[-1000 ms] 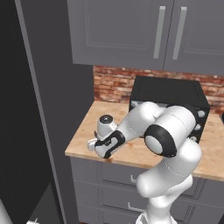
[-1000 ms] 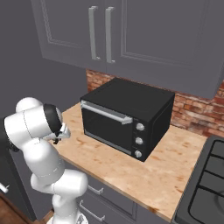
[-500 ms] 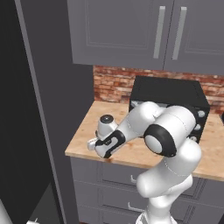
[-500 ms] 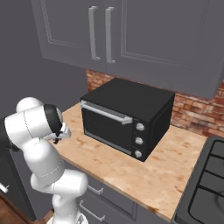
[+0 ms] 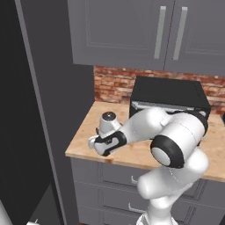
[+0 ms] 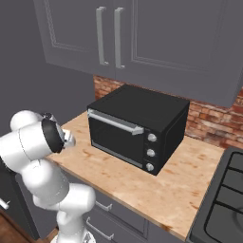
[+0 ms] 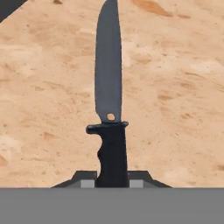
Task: Retrieve the butter from the fridge and place it on a plate on the dining table. Then retrieve the butter knife by the fridge and place it near the plate.
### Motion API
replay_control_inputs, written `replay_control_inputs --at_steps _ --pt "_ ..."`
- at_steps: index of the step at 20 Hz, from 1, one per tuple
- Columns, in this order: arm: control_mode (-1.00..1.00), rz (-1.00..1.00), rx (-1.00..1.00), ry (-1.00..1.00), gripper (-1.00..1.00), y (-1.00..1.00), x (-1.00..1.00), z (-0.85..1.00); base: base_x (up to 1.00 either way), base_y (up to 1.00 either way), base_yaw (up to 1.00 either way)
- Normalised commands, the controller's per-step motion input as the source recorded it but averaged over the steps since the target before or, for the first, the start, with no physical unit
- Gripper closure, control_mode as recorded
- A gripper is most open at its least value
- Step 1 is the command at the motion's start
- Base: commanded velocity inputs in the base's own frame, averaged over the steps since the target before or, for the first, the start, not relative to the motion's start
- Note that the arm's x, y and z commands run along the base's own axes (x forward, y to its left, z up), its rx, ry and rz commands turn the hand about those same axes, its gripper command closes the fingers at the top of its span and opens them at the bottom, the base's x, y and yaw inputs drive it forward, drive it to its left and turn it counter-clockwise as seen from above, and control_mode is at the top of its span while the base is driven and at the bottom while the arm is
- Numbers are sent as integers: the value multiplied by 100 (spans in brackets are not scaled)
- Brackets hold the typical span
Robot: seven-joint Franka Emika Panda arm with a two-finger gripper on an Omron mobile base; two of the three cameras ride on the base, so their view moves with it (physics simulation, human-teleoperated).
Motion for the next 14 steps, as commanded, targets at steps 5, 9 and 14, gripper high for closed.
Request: replay_control_inputs --at_steps 5,9,14 --pt "-100 0 0 1 100 0 -29 57 0 0 0" --pt "-100 0 0 4 100 -2 -43 74 0 0 0" --pt "-100 -1 0 5 100 -12 -60 86 0 0 0"
